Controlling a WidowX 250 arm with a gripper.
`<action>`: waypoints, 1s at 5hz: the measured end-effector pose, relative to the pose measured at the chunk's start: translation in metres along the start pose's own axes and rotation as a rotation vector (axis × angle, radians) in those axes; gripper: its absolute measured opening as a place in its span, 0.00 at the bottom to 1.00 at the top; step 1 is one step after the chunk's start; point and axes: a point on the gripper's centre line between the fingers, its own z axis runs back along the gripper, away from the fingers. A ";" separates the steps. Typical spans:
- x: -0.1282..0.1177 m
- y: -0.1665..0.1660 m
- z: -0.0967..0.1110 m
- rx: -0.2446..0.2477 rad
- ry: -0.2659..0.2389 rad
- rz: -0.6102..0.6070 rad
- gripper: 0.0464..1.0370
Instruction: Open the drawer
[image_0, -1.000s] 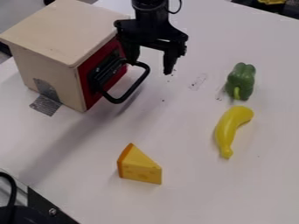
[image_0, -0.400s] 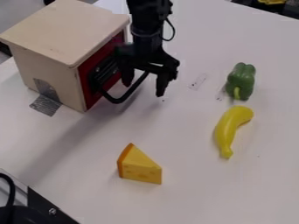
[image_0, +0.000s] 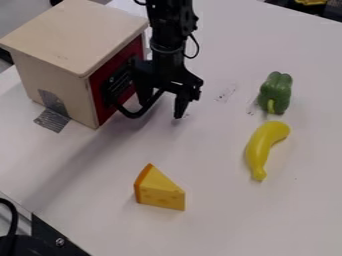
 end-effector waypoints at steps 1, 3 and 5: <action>-0.003 0.001 -0.002 0.014 0.001 -0.006 0.51; -0.003 -0.009 0.013 -0.014 -0.027 -0.005 0.11; -0.008 -0.058 0.038 -0.111 -0.009 -0.077 0.07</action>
